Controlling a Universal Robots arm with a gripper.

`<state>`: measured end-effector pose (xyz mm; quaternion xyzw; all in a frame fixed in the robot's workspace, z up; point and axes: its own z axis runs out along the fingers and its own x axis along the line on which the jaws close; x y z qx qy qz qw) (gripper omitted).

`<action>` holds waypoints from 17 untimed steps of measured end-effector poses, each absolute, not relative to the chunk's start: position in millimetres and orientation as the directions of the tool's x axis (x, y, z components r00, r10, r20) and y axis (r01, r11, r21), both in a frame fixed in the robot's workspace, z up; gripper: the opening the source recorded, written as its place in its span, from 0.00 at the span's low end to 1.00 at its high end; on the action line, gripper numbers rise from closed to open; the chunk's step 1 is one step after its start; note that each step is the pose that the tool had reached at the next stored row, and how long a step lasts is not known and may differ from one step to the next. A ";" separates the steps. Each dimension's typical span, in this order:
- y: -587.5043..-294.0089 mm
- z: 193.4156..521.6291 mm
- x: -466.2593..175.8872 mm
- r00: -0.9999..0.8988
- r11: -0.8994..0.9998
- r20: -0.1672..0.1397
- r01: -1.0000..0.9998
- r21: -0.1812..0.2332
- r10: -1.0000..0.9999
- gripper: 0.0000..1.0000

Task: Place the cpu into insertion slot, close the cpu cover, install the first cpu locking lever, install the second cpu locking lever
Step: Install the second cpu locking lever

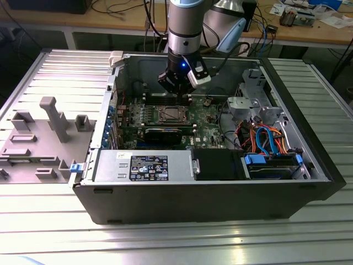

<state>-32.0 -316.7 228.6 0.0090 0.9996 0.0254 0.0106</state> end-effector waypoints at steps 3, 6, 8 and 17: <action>-316.7 228.8 -31.9 -1.000 0.999 -0.021 0.017 0.051 0.018 0.11; -316.7 230.2 -31.9 -1.000 0.999 -0.021 0.017 0.050 0.018 0.11; -316.7 233.4 -31.8 -1.000 0.999 -0.021 0.017 0.050 0.018 0.11; -316.7 242.7 -31.8 -1.000 0.999 -0.021 0.017 0.028 0.018 0.11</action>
